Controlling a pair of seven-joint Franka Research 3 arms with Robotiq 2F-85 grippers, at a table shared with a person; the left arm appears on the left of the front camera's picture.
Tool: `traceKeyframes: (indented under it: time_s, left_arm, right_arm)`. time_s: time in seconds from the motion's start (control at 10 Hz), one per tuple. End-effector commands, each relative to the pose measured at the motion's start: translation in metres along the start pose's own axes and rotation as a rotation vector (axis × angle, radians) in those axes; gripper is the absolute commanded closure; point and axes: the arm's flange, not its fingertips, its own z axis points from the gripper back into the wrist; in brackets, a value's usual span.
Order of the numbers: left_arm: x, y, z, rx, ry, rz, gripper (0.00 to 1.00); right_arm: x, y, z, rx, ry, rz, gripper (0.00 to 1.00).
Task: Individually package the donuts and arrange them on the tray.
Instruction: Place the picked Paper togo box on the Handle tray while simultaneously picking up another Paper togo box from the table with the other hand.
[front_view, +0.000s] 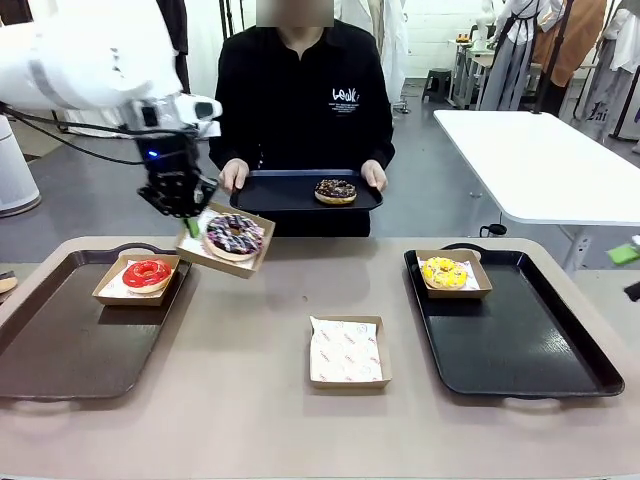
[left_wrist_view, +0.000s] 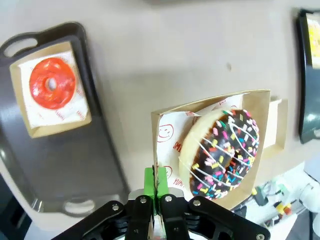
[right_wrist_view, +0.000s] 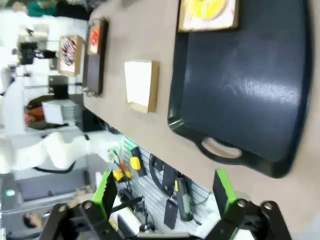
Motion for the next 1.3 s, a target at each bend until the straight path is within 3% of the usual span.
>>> traceKeyframes:
  time_s: [0.0, 0.3, 0.5, 0.9, 1.2]
  left_arm:
    - [-0.021, 0.049, 0.018, -0.049, 0.042, 0.005, 0.99]
    - [-0.054, 0.111, 0.027, -0.034, 0.03, 0.092, 0.99]
    - [-0.068, 0.139, 0.023, 0.007, 0.02, 0.124, 0.99]
    - [-0.09, 0.177, 0.003, 0.155, -0.024, 0.186, 0.99]
    - [-0.089, 0.181, 0.0, 0.184, -0.043, 0.21, 0.99]
  right_arm:
    - [0.015, 0.051, -0.028, -0.087, 0.097, -0.005, 0.0]
    - [0.029, 0.123, -0.093, -0.24, 0.177, 0.034, 0.0]
    - [0.038, 0.152, -0.13, -0.328, 0.17, 0.038, 0.0]
    - [0.045, 0.163, -0.191, -0.466, 0.119, 0.039, 0.0]
    - [0.047, 0.166, -0.19, -0.44, 0.129, 0.068, 0.0]
